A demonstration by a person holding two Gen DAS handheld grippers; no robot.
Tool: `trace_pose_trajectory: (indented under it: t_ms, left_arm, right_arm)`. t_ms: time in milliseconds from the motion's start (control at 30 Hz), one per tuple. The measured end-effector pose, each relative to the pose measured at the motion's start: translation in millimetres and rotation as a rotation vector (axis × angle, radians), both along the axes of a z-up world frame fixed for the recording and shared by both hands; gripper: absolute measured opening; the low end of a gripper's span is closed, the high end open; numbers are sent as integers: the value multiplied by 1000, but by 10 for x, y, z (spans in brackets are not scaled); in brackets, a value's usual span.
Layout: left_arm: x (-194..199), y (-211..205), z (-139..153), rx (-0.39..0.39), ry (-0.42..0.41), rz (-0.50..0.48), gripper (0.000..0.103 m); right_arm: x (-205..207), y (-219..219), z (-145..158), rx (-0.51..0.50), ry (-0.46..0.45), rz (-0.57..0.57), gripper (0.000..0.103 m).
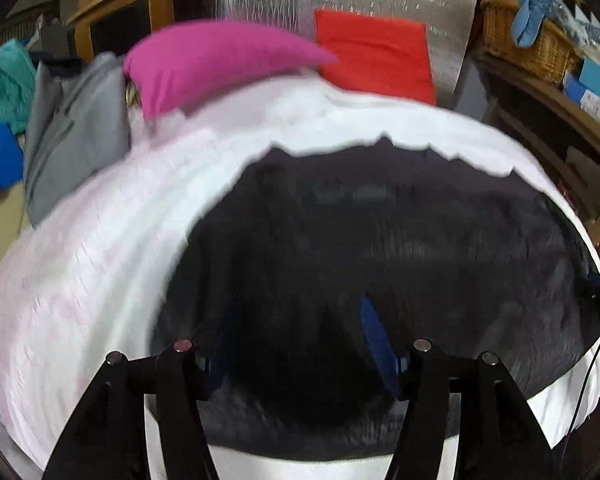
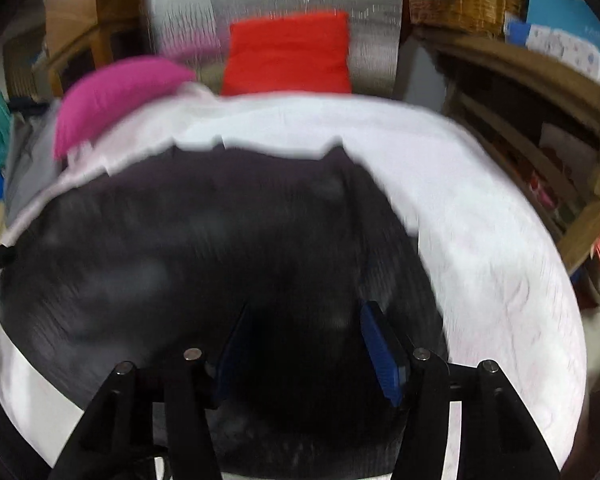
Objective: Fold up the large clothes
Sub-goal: 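Smooth the folded jacket flat with both tools and open the fingers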
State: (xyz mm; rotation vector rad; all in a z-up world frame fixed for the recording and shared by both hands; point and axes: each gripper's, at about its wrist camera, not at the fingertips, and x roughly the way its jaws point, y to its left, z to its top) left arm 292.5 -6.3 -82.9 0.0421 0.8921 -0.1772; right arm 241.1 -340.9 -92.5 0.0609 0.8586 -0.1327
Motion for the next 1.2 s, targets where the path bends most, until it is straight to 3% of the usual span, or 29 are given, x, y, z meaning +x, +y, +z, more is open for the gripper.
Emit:
trace_pose_trajectory:
  t_ms: [67, 233, 400, 600, 767, 900, 1000, 1100, 1200]
  left_arm:
    - [-21, -22, -106, 19, 14, 6, 62]
    - [-36, 23, -62, 0, 11, 8, 63]
    - [-15, 43, -75, -3, 19, 5, 63]
    - [-136, 39, -1, -9, 19, 8, 63]
    - [-202, 45, -56, 9, 19, 9, 66]
    - [-300, 33, -5, 34, 14, 20, 66]
    - [-520, -14, 151, 6, -21, 28, 66]
    - [-800, -123, 296, -20, -67, 19, 79]
    - [-1050, -241, 435, -26, -117, 5, 83]
  right_arm:
    - [-15, -26, 46, 20, 3, -18, 60]
    - [-130, 43, 216, 10, -40, -12, 62]
    - [-147, 24, -36, 22, 26, -19, 68]
    - [-262, 140, 196, 34, -34, -15, 68]
    - [-237, 40, -103, 84, 33, -44, 76]
    - [-362, 135, 197, 105, -26, -50, 76]
    - [-598, 308, 416, 121, -94, -63, 92]
    - [-882, 532, 471, 195, -137, -59, 95]
    - [-1115, 804, 418, 235, -143, -48, 95]
